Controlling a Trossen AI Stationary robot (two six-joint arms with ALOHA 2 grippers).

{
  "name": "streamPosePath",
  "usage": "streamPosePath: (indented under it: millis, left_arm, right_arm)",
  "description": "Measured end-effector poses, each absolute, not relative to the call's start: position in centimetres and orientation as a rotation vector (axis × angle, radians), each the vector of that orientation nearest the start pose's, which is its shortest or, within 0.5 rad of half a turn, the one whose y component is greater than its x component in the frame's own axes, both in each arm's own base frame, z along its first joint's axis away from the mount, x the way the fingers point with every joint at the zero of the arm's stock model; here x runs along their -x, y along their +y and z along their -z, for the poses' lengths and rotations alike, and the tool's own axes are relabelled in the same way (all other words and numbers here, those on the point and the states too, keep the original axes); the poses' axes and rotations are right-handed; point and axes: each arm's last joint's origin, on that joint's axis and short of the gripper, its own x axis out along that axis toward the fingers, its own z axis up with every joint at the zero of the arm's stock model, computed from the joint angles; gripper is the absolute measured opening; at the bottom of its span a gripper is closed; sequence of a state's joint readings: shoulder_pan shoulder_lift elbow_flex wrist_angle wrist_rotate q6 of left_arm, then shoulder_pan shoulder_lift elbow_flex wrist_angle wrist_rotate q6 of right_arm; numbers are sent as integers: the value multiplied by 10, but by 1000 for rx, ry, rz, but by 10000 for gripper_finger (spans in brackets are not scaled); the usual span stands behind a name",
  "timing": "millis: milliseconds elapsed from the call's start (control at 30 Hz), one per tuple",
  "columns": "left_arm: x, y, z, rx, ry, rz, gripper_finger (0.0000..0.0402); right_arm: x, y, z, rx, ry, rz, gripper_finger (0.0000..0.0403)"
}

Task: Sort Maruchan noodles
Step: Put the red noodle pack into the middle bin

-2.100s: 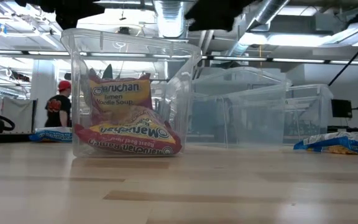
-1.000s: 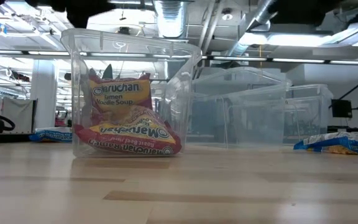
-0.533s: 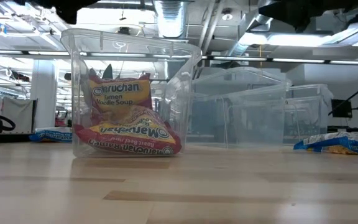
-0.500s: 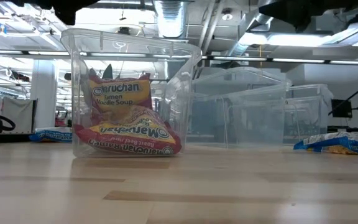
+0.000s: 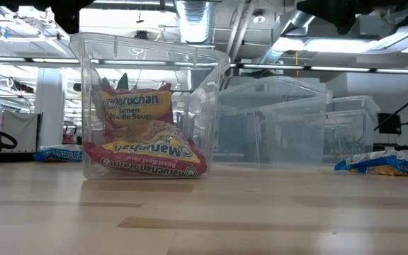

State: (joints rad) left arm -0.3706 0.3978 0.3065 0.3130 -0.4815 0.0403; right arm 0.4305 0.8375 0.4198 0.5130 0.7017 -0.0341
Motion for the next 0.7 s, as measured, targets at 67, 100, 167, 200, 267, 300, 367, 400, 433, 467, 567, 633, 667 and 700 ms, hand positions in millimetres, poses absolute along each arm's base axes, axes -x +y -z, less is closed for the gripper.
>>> streamPosePath:
  millis: [67, 100, 167, 200, 267, 300, 367, 400, 433, 467, 567, 633, 667, 700]
  left_arm:
    - [-116, -32, -263, 96, -197, -68, 144]
    - [-117, -33, -263, 119, -201, -30, 144]
    - [-118, -37, -265, 166, -219, 79, 144]
    - [-118, -39, -267, 179, -225, 144, 144]
    - [-116, -42, -275, 187, -239, 273, 144]
    - [-115, -43, -280, 198, -246, 329, 144]
    - [-114, -45, -291, 247, -231, 429, 144]
    - [-113, -47, -296, 284, -208, 470, 144]
    - [-114, -48, -302, 323, -174, 504, 144]
    - [-116, -50, -305, 360, -124, 528, 144]
    - [-126, -63, -310, 459, 93, 548, 144]
    - [-135, -75, -311, 505, 264, 530, 144]
    - [-139, -83, -311, 527, 359, 514, 144]
    - [-143, -92, -310, 548, 456, 496, 144]
  right_arm:
    - [-172, 59, -263, -16, -75, 272, 248]
    - [-172, 59, -263, -16, -74, 273, 248]
    - [-172, 59, -263, -15, -73, 272, 248]
    - [-172, 59, -263, -15, -73, 273, 248]
    - [-172, 59, -263, -15, -73, 273, 248]
    - [-172, 59, -263, -15, -73, 273, 248]
    - [-172, 59, -263, -15, -72, 273, 248]
    - [-172, 59, -263, -14, -71, 273, 248]
    - [-172, 59, -263, -14, -71, 273, 248]
    - [-172, 59, -263, -14, -70, 273, 248]
    - [-172, 59, -263, -13, -69, 273, 248]
    - [-172, 59, -263, -11, -66, 273, 248]
    - [-172, 59, -263, -11, -66, 273, 248]
    - [-172, 59, -263, -11, -66, 273, 248]
